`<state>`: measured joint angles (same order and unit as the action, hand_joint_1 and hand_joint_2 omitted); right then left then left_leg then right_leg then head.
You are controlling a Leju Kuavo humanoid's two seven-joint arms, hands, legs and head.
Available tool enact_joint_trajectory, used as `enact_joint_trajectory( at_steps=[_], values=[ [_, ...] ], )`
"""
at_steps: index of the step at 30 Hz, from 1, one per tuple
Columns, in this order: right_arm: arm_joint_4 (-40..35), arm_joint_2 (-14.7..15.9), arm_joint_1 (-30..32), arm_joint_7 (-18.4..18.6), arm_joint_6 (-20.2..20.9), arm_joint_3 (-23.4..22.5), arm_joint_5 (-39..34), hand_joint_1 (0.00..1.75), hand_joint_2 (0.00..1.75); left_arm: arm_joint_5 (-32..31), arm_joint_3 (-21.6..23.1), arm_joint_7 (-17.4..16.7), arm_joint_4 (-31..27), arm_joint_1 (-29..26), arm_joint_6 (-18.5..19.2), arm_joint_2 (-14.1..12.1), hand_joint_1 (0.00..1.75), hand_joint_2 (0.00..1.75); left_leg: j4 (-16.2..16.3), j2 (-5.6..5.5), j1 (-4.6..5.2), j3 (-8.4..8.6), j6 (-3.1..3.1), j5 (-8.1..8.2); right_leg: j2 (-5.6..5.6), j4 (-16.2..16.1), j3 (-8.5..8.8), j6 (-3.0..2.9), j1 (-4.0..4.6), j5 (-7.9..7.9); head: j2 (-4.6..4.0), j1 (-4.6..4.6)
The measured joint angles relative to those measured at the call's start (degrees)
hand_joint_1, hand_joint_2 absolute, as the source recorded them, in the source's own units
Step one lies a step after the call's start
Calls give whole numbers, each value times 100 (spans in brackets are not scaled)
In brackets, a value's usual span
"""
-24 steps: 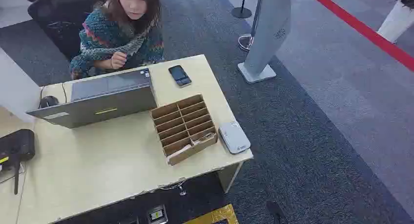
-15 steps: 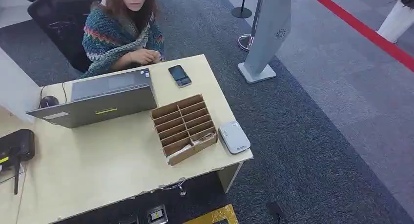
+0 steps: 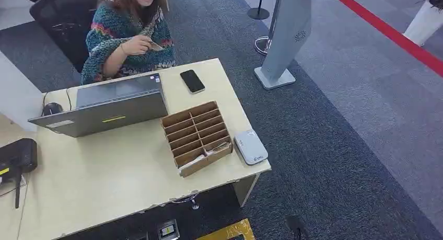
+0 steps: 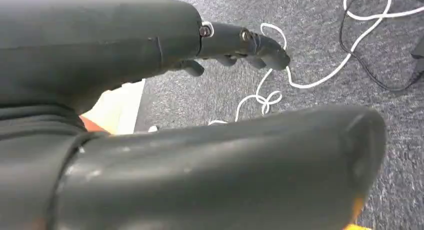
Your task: Pass the card to the sensor for recognition and then transmit it.
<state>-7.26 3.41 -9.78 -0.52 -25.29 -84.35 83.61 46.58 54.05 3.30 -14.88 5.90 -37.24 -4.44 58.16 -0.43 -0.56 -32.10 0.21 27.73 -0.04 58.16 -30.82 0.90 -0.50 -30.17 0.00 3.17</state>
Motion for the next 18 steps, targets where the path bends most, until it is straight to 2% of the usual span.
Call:
enact_joint_trajectory(
  at_steps=[2,3,7,12,16,18],
  values=[
    [0,15,-18,-138,-11,-39,-274,0,0,0,31,0,0,0,11,0,0,0,0,0,0,0,0,0,0,0,0,0,0,0,0,0],
    [0,28,-33,-195,-11,-66,-410,0,175,0,44,2,0,1,15,-2,0,0,0,0,1,-1,0,0,0,0,1,0,0,0,0,0],
    [0,149,-168,-602,-37,-125,-1492,0,175,22,52,2,0,1,26,-2,0,0,0,1,3,-1,2,-2,1,0,1,3,-2,3,0,0],
    [-7,444,-552,-1400,-37,-164,-3018,0,175,142,55,70,0,2,20,-2,0,0,0,6,11,0,9,-7,2,0,0,7,-11,10,0,0],
    [-111,911,-1149,-2126,-39,-181,-3927,0,175,258,55,164,0,3,-9,0,0,0,0,17,28,-1,24,-16,6,1,-3,20,-28,20,0,-2],
    [-219,1152,-1506,-2348,-39,-179,-4165,0,175,306,55,199,2,3,-26,0,0,0,0,18,32,-2,28,-18,5,1,-3,27,-33,25,0,0]
  ],
)
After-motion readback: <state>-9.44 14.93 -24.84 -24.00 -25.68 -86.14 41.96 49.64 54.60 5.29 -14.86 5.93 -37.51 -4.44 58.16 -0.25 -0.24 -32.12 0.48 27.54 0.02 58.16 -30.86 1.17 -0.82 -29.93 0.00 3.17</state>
